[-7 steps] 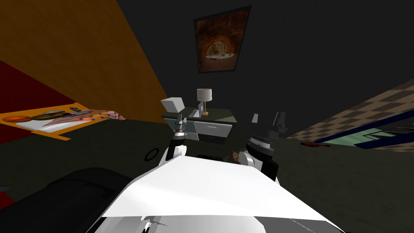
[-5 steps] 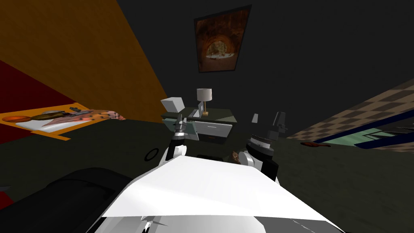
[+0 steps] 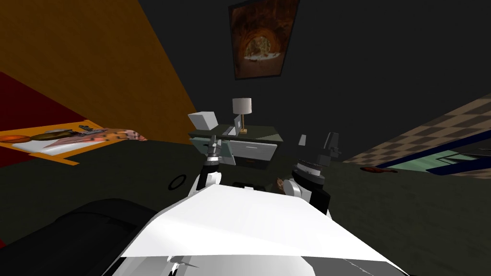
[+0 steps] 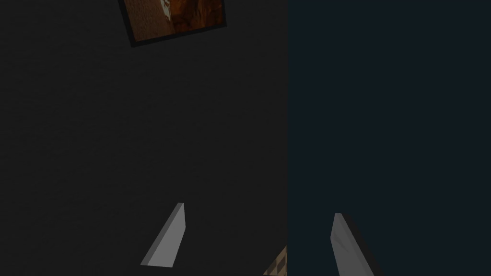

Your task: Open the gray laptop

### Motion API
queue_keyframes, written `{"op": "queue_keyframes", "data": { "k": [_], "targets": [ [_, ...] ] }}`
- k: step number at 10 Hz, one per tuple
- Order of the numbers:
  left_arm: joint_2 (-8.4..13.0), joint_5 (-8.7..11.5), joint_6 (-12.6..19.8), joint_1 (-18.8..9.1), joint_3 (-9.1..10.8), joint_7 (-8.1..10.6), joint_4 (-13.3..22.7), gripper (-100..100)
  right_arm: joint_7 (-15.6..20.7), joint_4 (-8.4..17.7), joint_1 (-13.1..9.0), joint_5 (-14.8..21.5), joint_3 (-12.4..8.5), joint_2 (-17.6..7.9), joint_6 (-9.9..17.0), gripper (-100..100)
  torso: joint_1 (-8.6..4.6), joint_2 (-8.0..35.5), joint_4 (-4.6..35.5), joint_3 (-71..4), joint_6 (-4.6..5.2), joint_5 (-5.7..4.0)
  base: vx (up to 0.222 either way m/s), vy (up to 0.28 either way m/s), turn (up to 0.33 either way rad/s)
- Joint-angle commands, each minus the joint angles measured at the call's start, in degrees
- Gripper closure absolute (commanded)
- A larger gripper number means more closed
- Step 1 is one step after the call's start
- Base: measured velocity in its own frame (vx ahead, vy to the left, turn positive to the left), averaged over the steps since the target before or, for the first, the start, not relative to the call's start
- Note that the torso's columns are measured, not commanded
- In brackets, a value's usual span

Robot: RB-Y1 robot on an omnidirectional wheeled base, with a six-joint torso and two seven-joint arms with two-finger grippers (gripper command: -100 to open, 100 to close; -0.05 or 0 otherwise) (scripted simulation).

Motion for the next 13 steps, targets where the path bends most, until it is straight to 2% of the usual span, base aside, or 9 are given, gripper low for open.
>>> {"op": "queue_keyframes", "data": {
  "k": [1,2,3,5,9,10,12,13],
  "targets": [
    [0.0,0.0,0.0,0.0,0.00,0.00,0.0,0,0.0,0.0,0.0,0.0,0.0,0.0,0.0,0,0.00,4.2,4.2,-8.5,0.00,0.00,0.000,0.000,0.000],
    [0.0,0.0,0.0,0.0,0.00,0.00,0.0,0,0.0,0.0,0.0,0.0,0.0,0.0,0.0,0,0.00,8.5,8.5,-16.9,0.00,0.00,0.000,0.000,0.000],
    [2.7,0.2,1.6,-0.6,0.52,0.00,-0.1,-100,0.0,0.0,0.0,0.0,0.0,0.0,0.0,0,0.00,12.7,12.7,-25.4,0.00,0.00,0.021,-0.013,-0.014],
    [5.1,0.6,3.9,-1.4,1.29,0.00,-0.4,-100,0.0,0.0,0.0,0.0,0.0,0.0,0.0,0,-0.04,15.1,15.1,-30.5,0.00,-0.01,0.028,-0.023,-0.015],
    [9.4,1.7,10.3,-3.9,3.64,-0.02,-1.5,-100,0.0,0.0,0.0,0.0,0.0,0.0,0.0,0,-0.01,15.3,15.4,-30.8,0.00,0.00,0.040,-0.032,-0.020],
    [9.4,1.7,11.1,-3.9,3.64,-0.02,-1.5,-100,0.0,0.0,0.0,0.0,0.0,0.0,0.0,0,0.00,15.4,15.4,-30.8,0.00,0.00,0.036,-0.025,-0.009],
    [11.5,2.4,14.7,-5.5,5.14,-0.03,-2.4,-100,0.0,0.0,0.0,0.0,0.0,0.0,0.0,0,0.02,15.4,15.4,-30.7,0.00,0.01,0.046,-0.028,-0.022],
    [11.5,2.4,15.6,-5.5,5.14,-0.03,-2.4,-100,0.0,0.0,0.0,0.0,0.0,0.0,0.0,0,-0.01,15.3,15.4,-30.8,0.00,0.00,0.034,-0.025,-0.009]
  ]
}}
